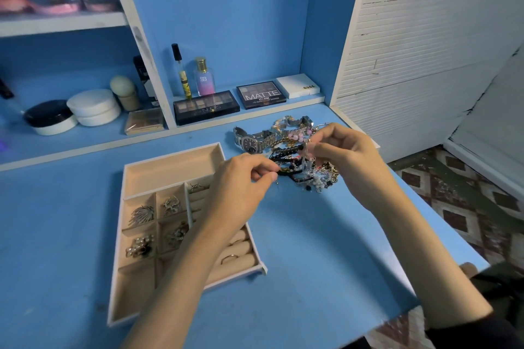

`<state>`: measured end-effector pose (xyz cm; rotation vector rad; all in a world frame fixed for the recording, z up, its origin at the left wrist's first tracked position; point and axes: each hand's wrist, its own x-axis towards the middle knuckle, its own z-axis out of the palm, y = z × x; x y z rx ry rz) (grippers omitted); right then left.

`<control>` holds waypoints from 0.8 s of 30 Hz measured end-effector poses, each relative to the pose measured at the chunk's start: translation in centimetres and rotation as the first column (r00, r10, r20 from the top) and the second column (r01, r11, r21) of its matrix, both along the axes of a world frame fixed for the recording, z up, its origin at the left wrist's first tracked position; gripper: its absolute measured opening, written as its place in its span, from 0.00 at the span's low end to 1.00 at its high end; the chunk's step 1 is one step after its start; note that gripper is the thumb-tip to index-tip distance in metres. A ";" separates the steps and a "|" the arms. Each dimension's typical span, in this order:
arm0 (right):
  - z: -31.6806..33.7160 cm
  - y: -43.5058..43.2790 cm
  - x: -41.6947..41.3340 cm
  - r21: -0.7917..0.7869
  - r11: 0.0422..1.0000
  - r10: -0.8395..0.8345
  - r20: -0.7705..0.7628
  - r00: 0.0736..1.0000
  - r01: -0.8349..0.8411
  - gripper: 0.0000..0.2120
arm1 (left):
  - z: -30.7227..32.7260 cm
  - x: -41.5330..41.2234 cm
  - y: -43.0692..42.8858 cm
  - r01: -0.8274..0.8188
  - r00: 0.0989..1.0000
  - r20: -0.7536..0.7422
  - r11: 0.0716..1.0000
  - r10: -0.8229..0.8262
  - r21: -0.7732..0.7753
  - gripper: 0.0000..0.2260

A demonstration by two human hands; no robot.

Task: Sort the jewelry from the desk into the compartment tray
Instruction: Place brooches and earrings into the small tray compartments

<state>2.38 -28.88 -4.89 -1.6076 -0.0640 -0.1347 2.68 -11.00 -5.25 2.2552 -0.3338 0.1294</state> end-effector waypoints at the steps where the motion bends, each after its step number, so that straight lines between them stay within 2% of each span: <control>1: 0.0 0.2 0.0 -0.017 1.000 -0.002 0.005 1.000 0.002 0.03 | 0.0 0.0 0.1 -0.004 1.000 -0.003 1.000 0.004 0.000 0.04; 8: 0.0 1.3 0.0 -0.101 0.995 0.022 0.001 1.000 -0.022 0.05 | 0.1 -0.3 0.7 -0.021 1.000 -0.015 1.000 0.021 -0.009 0.04; 14: 0.7 2.1 0.0 -0.085 0.996 0.042 0.032 0.999 -0.039 0.10 | 0.2 -0.7 1.3 -0.038 0.999 -0.017 0.999 0.037 -0.027 0.05; 24: 2.1 4.3 -0.3 -0.040 0.999 0.020 0.085 0.996 -0.016 0.09 | 1.8 -1.7 4.1 -0.072 0.997 -0.049 0.959 0.061 -0.274 0.07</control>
